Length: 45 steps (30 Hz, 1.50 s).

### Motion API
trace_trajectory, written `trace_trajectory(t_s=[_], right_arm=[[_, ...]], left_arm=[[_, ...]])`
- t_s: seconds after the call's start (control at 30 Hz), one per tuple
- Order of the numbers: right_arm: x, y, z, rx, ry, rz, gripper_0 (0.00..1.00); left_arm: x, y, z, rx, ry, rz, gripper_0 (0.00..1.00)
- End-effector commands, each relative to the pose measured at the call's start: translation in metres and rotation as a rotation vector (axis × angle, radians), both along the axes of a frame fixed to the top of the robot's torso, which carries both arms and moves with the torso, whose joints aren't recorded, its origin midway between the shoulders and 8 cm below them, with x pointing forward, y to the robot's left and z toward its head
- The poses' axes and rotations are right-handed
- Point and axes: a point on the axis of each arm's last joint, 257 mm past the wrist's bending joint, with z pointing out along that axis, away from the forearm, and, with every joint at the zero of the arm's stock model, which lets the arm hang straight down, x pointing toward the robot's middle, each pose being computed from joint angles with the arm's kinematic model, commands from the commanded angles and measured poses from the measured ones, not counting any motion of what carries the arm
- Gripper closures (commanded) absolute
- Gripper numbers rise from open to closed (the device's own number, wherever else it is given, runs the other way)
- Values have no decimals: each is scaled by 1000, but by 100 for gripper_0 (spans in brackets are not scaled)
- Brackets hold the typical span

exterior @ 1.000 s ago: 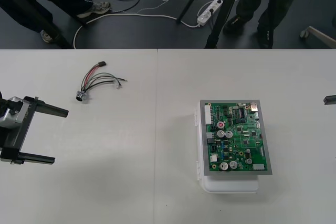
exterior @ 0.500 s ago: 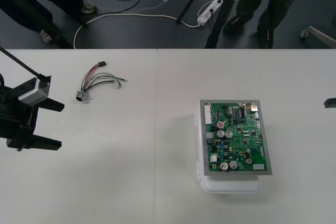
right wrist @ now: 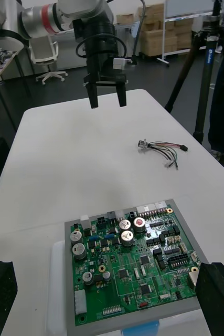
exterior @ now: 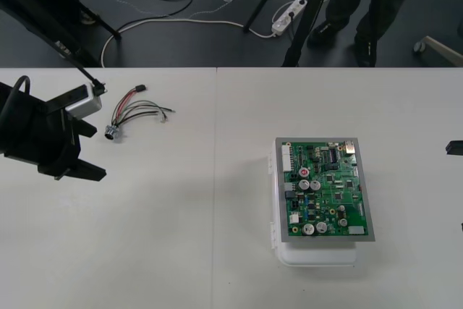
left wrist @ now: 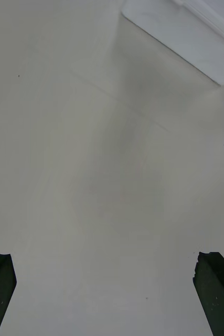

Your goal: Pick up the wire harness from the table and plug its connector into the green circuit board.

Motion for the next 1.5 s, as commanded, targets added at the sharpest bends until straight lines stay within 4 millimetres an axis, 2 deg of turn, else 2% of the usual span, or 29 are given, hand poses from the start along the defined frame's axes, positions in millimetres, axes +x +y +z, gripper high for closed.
trace_trajectory(t_s=[0.03,0.27,0.43,0.67,0.83,1.03,1.27,1.5], right_arm=[[-3,3,-21,-22,-51,16,0],[4,9,-36,32,-96,10,0],[12,8,-53,63,-118,-1,0],[20,8,-64,123,-133,27,0],[28,10,-69,158,-167,65,0],[25,14,-68,163,-218,134,0],[6,16,-68,194,-204,256,0],[11,14,-77,169,-211,255,0]], left_arm=[[34,-12,14,-7,-35,56,0],[64,-7,-2,61,-10,166,0],[83,-7,-14,75,-4,233,0],[107,1,-27,57,39,316,0],[128,14,-38,87,39,369,0],[147,22,-47,149,25,404,0],[171,37,-56,203,25,483,0],[187,46,-61,254,10,527,0]])
